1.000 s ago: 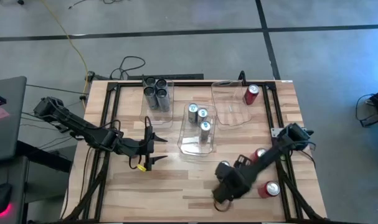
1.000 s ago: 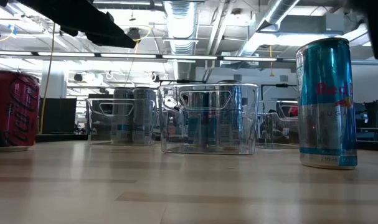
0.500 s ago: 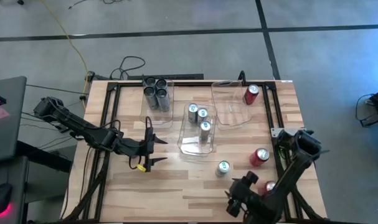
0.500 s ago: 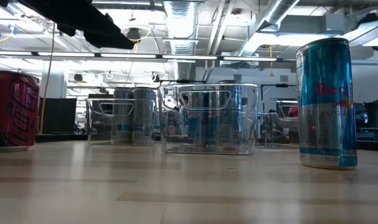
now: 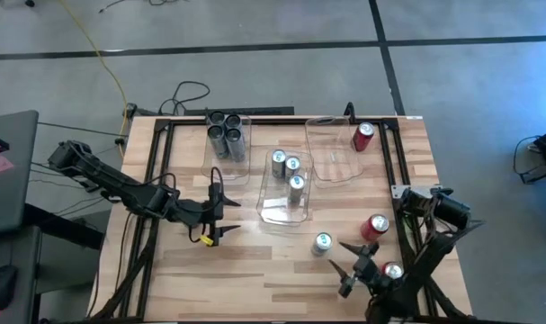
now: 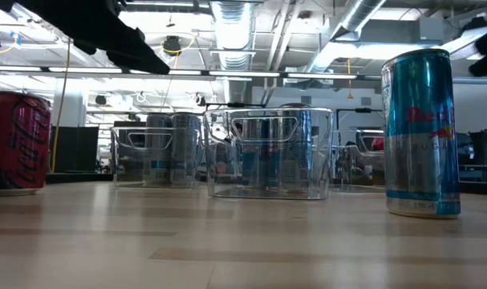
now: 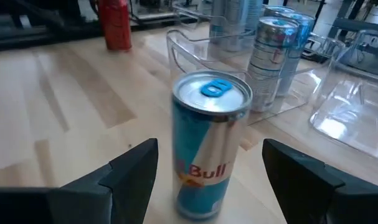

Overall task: Sort soda cans
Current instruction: Put the blue soda can into the middle transparent bin

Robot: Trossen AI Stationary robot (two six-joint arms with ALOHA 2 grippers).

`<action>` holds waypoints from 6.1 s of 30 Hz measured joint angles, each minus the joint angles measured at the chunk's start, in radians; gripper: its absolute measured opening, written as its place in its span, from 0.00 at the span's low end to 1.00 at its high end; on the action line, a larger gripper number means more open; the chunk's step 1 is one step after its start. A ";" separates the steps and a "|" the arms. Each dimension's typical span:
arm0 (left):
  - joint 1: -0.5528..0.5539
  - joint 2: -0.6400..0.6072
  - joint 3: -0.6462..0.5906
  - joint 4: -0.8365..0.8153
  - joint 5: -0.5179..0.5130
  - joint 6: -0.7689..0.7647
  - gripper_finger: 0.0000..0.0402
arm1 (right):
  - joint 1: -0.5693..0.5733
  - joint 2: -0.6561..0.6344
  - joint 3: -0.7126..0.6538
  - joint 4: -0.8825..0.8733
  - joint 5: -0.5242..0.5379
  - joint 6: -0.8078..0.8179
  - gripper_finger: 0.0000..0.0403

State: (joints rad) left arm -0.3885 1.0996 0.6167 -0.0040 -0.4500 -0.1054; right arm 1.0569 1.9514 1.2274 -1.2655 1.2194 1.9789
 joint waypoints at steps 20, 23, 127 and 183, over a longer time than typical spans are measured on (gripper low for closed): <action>0.000 0.217 0.000 0.227 0.028 0.030 0.74 | -0.148 -0.002 -0.093 0.264 0.047 -0.227 0.76; -0.001 0.237 0.000 0.304 0.102 0.063 0.74 | -0.170 -0.002 -0.093 0.278 0.048 -0.255 0.74; 0.130 0.448 0.305 0.447 0.343 0.208 0.63 | -0.317 -0.018 0.099 1.049 -0.039 -1.328 0.58; 0.200 0.589 0.367 0.520 0.628 0.188 0.94 | -0.301 -0.049 0.027 0.972 0.142 -1.195 0.58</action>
State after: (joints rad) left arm -0.1887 1.6883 0.9833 0.5162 0.1784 0.0822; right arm 0.7562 1.9022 1.2541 -0.2939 1.3617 0.7844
